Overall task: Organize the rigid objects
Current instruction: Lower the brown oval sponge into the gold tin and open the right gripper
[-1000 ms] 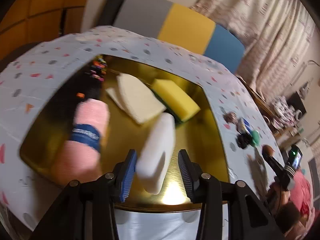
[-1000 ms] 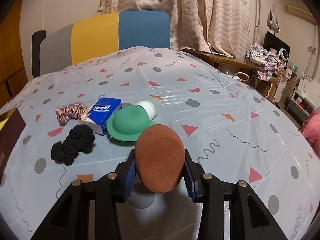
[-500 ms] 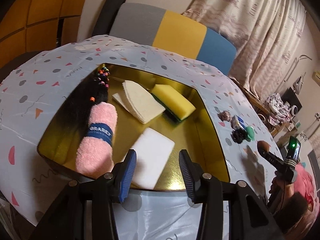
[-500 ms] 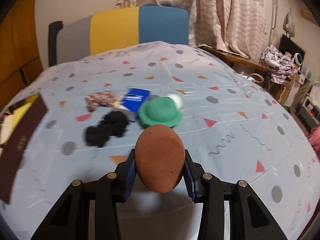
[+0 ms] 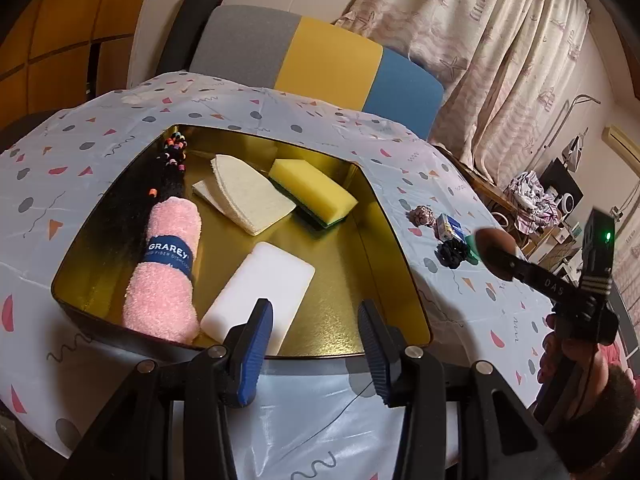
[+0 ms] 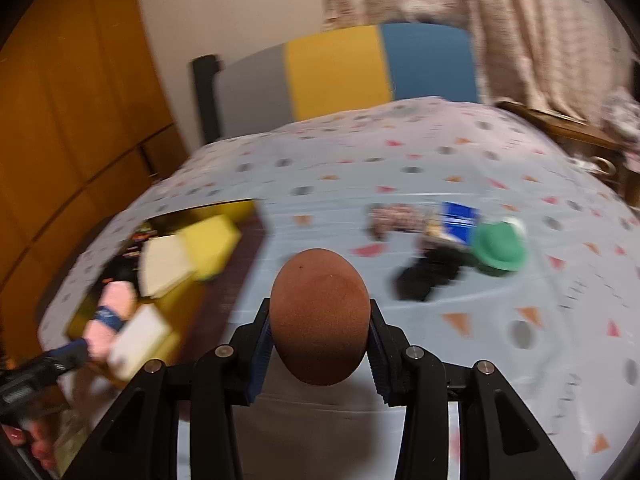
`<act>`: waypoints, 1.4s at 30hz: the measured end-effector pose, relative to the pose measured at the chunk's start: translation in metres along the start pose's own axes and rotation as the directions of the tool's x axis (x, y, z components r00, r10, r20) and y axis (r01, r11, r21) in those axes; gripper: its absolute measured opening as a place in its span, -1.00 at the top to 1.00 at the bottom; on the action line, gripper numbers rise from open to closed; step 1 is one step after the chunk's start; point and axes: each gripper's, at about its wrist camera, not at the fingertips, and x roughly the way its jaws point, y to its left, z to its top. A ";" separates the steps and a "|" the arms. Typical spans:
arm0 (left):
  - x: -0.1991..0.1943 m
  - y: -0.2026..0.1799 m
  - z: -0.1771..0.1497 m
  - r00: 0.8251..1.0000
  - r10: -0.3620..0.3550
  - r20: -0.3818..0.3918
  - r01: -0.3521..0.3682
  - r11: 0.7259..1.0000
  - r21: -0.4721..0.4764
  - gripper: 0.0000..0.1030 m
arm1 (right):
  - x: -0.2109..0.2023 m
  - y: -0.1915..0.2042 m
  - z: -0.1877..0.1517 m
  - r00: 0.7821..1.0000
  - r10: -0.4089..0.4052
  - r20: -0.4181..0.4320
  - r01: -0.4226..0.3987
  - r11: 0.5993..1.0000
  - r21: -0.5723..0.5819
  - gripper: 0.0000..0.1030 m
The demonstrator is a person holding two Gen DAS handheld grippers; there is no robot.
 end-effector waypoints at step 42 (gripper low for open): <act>-0.027 0.037 -0.009 0.999 0.021 0.030 -0.019 0.998 -0.061 0.14 | 0.079 0.140 0.022 0.983 0.067 -0.170 -0.101 0.974 -0.201 -0.40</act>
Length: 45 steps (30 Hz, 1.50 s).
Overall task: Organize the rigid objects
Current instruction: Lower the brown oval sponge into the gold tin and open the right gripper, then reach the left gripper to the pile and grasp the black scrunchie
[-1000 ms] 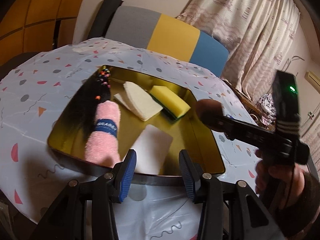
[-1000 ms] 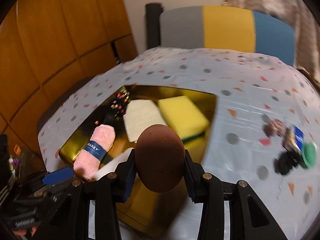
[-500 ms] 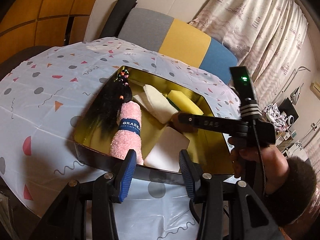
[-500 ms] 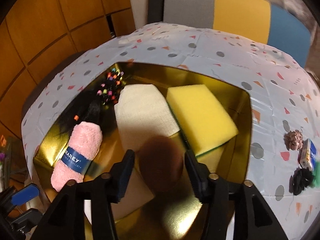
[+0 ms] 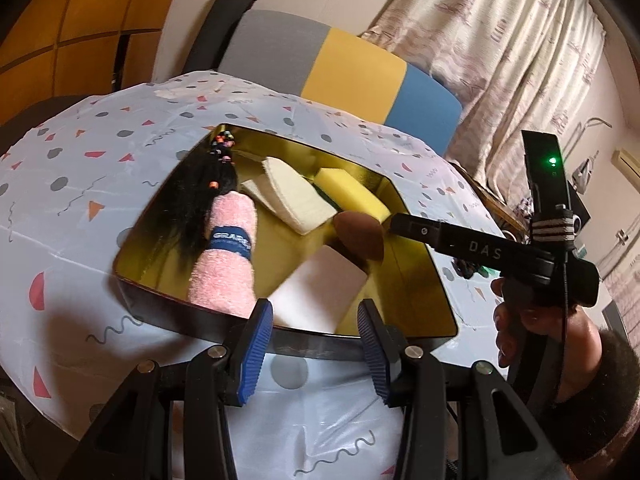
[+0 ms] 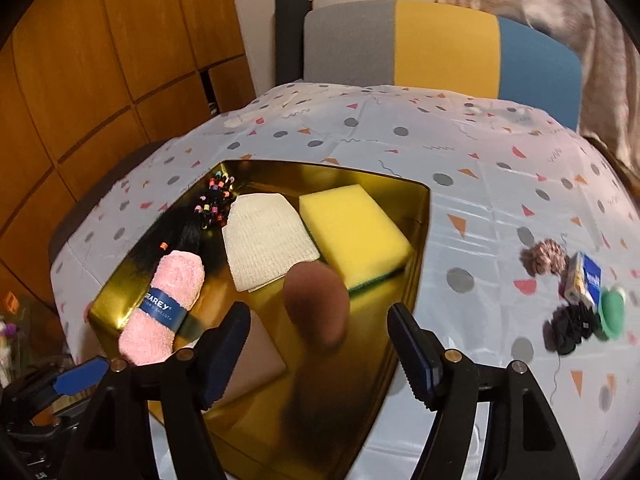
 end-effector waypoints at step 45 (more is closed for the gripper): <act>0.282 -0.309 0.026 0.952 0.031 -0.304 0.128 0.864 0.488 -0.29 | -0.136 -0.277 -0.180 0.933 -0.350 0.087 0.225 0.754 0.617 -0.59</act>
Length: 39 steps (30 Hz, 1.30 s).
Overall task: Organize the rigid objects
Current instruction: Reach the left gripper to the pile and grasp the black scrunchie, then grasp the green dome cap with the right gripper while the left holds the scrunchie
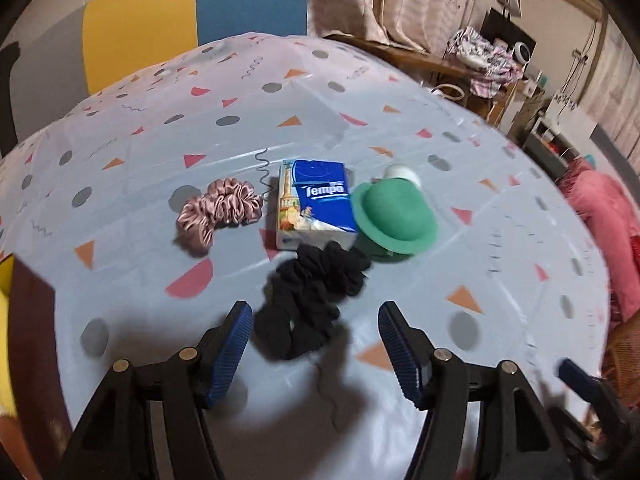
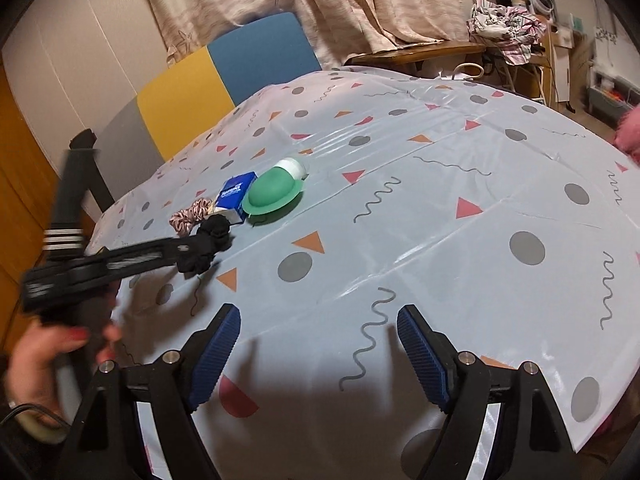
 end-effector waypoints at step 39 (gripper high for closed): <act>-0.021 0.062 -0.064 0.987 -0.021 0.156 0.060 0.966 -0.251 0.54 | 0.172 0.064 0.114 0.988 -0.113 -0.101 0.112 0.994 -0.017 -0.28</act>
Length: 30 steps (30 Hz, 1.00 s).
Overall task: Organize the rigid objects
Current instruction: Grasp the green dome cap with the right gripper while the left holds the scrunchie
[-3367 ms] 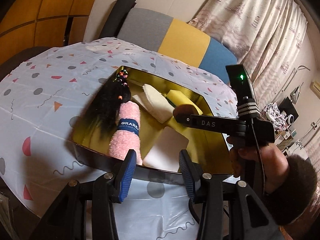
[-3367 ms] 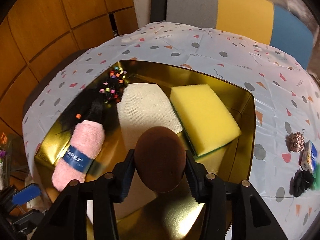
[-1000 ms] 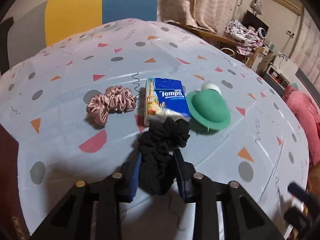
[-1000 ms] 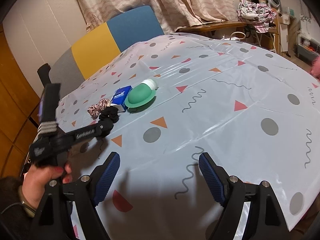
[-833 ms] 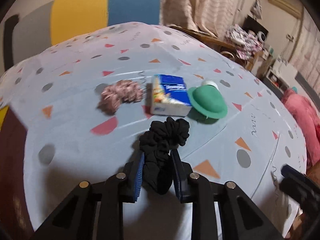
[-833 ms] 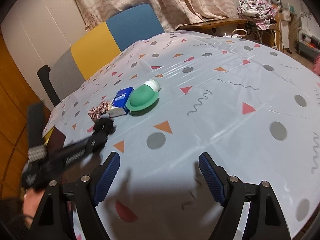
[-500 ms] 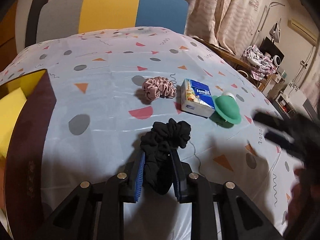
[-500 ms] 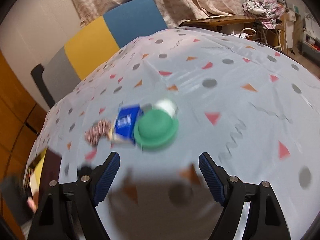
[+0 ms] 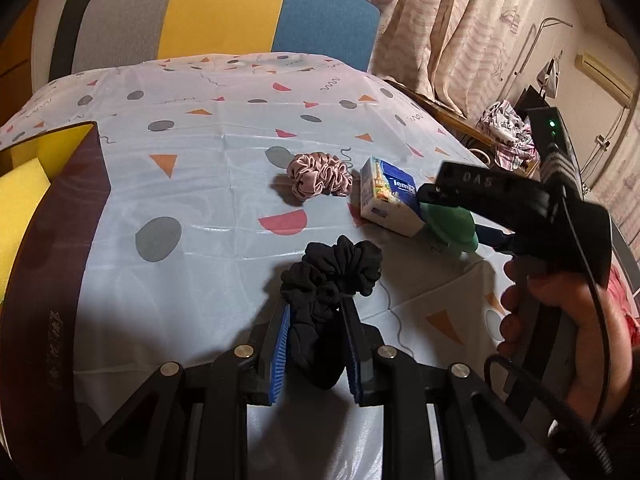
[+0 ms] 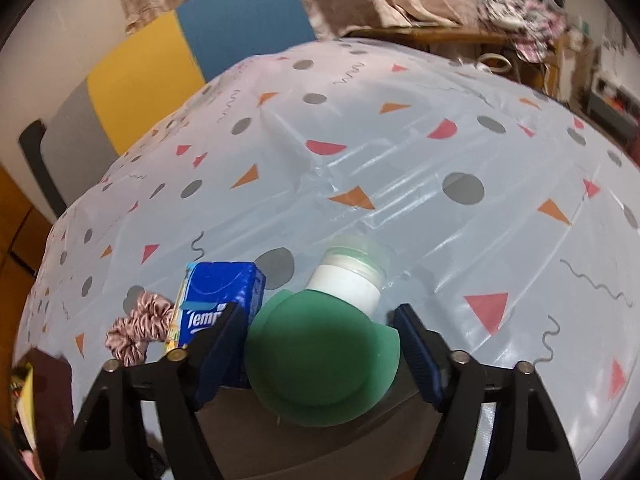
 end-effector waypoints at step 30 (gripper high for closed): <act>-0.005 -0.003 0.005 0.999 -0.009 -0.046 0.009 1.000 0.006 0.73 | -0.073 -0.015 -0.103 0.990 0.114 0.081 -0.109 0.992 -0.063 -0.07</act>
